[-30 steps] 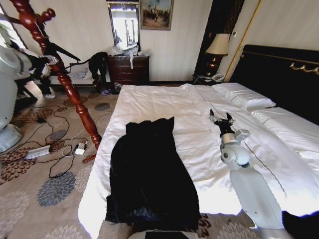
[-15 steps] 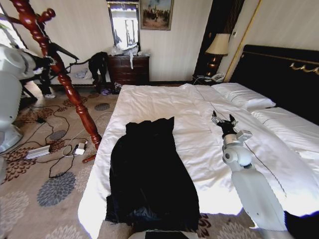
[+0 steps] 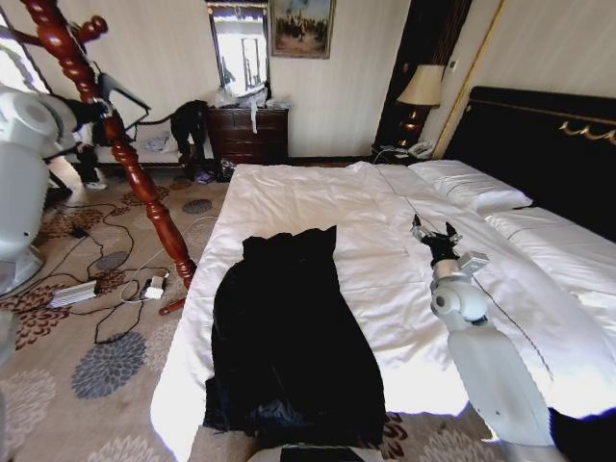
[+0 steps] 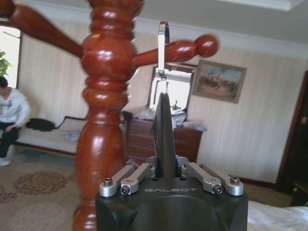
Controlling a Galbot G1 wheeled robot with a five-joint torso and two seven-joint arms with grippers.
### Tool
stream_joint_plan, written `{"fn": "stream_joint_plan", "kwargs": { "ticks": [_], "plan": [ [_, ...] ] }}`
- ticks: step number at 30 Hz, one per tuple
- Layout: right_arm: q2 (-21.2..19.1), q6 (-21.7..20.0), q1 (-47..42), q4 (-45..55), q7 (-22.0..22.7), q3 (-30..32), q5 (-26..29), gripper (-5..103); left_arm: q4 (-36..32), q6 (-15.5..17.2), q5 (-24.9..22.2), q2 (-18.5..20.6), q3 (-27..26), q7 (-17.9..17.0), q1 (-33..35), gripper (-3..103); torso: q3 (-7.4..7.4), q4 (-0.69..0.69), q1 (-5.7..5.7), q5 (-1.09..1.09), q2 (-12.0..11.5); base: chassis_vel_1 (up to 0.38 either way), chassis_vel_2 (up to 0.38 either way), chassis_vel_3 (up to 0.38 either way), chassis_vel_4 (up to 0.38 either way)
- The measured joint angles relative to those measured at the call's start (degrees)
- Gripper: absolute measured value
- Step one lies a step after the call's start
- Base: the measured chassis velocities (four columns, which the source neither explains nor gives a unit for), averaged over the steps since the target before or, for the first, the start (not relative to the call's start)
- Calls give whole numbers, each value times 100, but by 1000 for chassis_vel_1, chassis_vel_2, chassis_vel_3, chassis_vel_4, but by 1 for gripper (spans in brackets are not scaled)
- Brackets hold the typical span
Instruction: Pick up the clothes from the bed and hang them on the clothes hanger.
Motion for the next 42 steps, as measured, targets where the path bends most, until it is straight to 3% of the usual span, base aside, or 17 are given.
{"fn": "stream_joint_plan", "kwargs": {
  "ticks": [9,16,19,22,23,26,28,29,33,38,42],
  "plan": [
    [23,-9,-76,38,26,47,-11,100,-1256,-65,-881,170,-18,-39,253,17,0,0,0,2,0,0,0,0,0],
    [43,7,-104,-41,92,19,-35,100,-2458,-110,-1321,410,-195,-71,1165,17,0,2,-1,-1,0,0,0,0,0],
    [62,51,-73,-136,151,-70,-15,100,-2841,-298,-1450,472,-229,-119,1723,17,-1,0,-1,1,0,0,0,0,0],
    [43,148,58,-391,289,-343,161,100,-3222,-858,-1695,410,-360,-57,2642,17,0,-1,0,-3,0,0,0,0,0],
    [43,148,58,-391,289,-343,161,100,-3222,-858,-1695,410,-360,-57,2642,17,0,-1,0,-3,0,0,0,0,0],
    [-6,216,272,-674,487,-673,440,100,-3490,-1319,-1908,197,-578,166,3504,17,0,1,-1,1,0,0,0,0,0],
    [-49,244,431,-857,601,-896,573,100,-3629,-1441,-1922,26,-776,264,4069,17,-1,-4,-1,2,0,0,0,0,0],
    [-49,244,431,-857,601,-896,573,100,-3629,-1441,-1922,26,-776,264,4069,17,-1,-4,-1,2,0,0,0,0,0],
    [-95,329,799,-1266,667,-1306,748,100,-3901,-1511,-1845,-329,-1209,598,5200,17,0,2,0,0,0,0,0,0,0],
    [-26,419,1044,-1566,677,-1543,1049,100,-3951,-1535,-1564,-653,-1306,1063,5910,17,0,0,0,1,0,0,0,0,0],
    [-7,509,1023,-1598,746,-1552,1219,100,-3806,-1492,-1407,-1007,-1283,1168,6255,17,0,1,0,0,0,0,0,0,0]
  ]
}}
